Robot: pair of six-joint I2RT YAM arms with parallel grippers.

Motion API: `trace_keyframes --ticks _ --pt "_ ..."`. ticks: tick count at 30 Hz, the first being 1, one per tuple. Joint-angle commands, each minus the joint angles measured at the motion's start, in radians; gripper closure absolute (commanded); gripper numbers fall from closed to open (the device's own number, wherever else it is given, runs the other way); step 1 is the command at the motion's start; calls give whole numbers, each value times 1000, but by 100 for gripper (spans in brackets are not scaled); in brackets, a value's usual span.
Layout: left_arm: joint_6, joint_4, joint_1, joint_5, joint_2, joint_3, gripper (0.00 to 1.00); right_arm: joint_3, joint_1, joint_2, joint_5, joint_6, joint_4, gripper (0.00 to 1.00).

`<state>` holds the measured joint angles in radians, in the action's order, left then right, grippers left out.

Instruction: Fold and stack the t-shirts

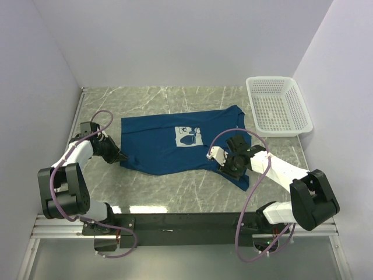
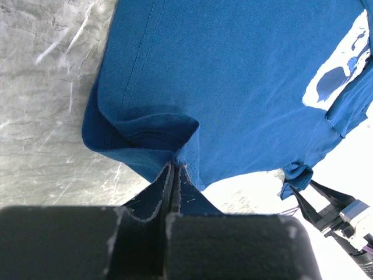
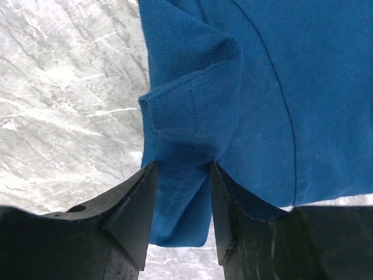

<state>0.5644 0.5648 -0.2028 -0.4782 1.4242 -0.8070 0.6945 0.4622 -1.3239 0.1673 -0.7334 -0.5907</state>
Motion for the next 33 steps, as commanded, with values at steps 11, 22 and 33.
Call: trace_keyframes --ticks 11,22,33 --pt "-18 -8 -4 -30 -2 -20 99 -3 3 3 -31 28 26 48" --pt "-18 -8 -3 -34 1 -24 99 7 1 12 11 20 -14 86" --pt "-12 7 -4 -37 -18 -41 99 146 -17 100 -5 -15 -101 100"
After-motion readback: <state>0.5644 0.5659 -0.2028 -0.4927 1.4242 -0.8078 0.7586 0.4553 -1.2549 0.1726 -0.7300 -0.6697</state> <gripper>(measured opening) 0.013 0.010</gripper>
